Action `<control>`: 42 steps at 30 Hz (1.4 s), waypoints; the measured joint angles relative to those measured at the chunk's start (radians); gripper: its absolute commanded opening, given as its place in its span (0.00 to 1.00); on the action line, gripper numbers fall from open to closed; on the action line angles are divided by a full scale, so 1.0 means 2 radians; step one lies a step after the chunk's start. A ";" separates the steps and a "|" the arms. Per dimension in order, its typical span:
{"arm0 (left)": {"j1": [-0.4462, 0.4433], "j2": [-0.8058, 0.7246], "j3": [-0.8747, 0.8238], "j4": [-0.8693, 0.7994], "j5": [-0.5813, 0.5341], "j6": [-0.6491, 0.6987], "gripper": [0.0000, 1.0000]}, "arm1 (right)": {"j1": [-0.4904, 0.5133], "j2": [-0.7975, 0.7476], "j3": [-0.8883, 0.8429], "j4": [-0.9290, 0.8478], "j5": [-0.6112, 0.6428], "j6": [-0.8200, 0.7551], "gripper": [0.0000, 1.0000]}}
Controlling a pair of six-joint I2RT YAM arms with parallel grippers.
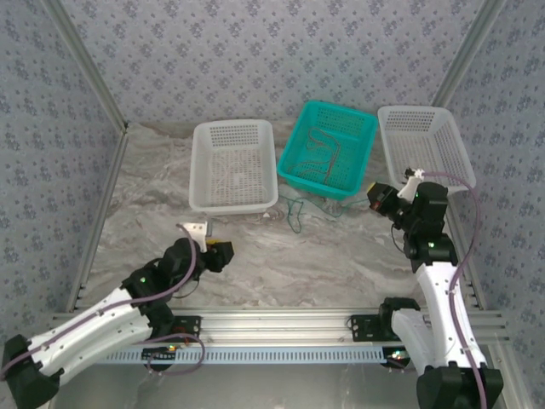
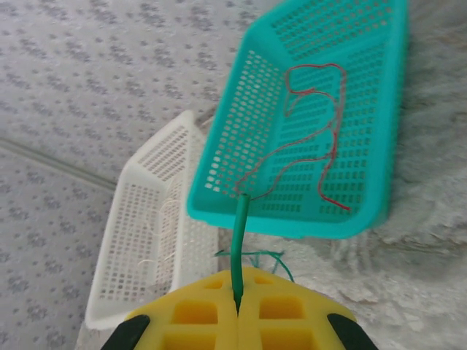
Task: Untangle the cables
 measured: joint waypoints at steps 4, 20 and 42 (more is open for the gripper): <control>0.000 0.105 0.019 0.061 0.042 -0.029 0.46 | 0.033 -0.001 0.036 -0.021 0.016 -0.013 0.00; -0.022 0.212 0.083 0.128 0.084 0.008 0.70 | 0.054 -0.022 0.205 -0.056 0.152 -0.051 0.00; -0.040 0.167 0.150 0.128 0.213 0.186 0.99 | -0.065 0.234 0.201 0.278 0.426 -0.036 0.00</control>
